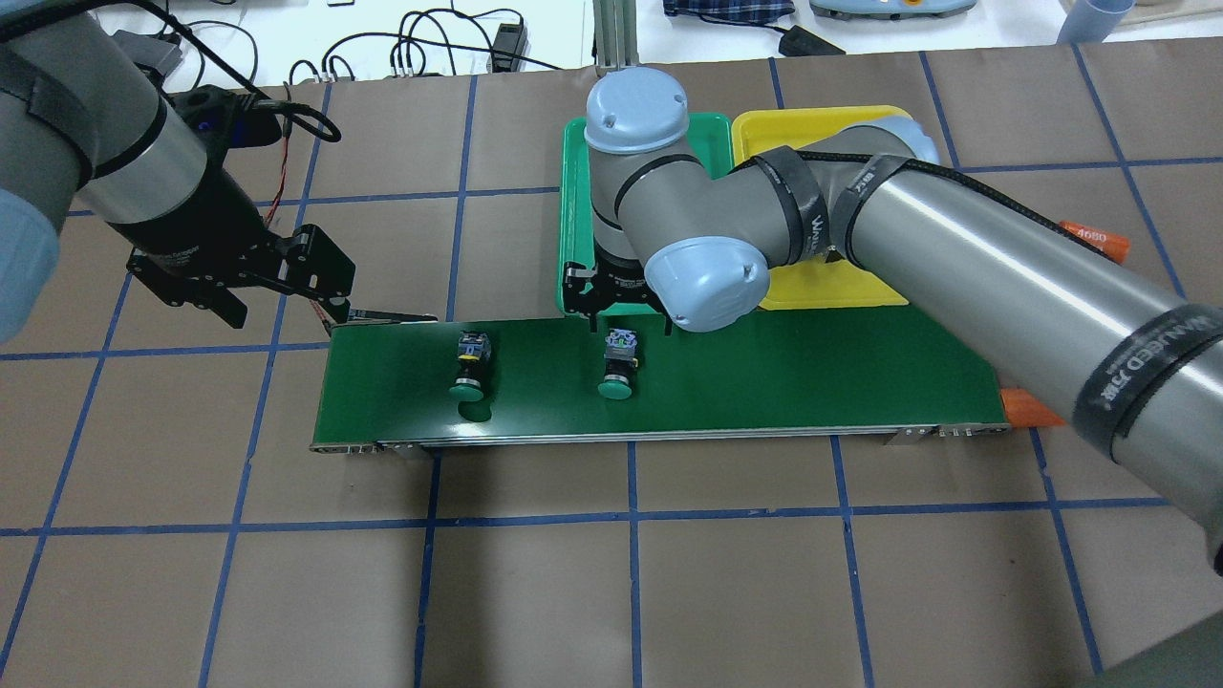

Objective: Sort buttons by color to trays
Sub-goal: 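Lower the right gripper onto a green-capped switch on the belt and grasp it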

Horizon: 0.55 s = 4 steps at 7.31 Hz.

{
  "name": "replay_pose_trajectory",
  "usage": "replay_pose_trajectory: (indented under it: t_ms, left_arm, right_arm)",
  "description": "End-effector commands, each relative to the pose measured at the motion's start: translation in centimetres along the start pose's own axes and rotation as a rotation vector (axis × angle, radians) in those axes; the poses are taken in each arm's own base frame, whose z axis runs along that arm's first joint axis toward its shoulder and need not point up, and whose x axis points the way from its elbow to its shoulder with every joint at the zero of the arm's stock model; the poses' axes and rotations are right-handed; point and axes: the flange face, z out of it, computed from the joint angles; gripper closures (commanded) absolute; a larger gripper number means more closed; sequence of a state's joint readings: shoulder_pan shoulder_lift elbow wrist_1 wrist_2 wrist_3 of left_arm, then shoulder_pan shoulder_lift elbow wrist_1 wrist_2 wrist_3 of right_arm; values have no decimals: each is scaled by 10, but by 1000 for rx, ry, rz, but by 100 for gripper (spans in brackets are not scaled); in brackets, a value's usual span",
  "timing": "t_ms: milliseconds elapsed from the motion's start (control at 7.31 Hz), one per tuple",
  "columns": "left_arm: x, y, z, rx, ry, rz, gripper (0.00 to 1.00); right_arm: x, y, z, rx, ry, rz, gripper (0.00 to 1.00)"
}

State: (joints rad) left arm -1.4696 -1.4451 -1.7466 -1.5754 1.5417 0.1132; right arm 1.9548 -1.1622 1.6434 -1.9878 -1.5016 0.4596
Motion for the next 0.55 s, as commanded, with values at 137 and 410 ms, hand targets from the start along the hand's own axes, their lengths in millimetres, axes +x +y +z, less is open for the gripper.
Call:
replay_pose_trajectory:
  t_ms: [137, 410]
  left_arm:
    - [0, 2, -1, 2, -2, 3, 0]
    - [0, 2, -1, 2, -2, 3, 0]
  right_arm:
    - [7, 17, 30, -47, 21, 8, 26]
    - [3, 8, 25, 5, 3, -8, 80]
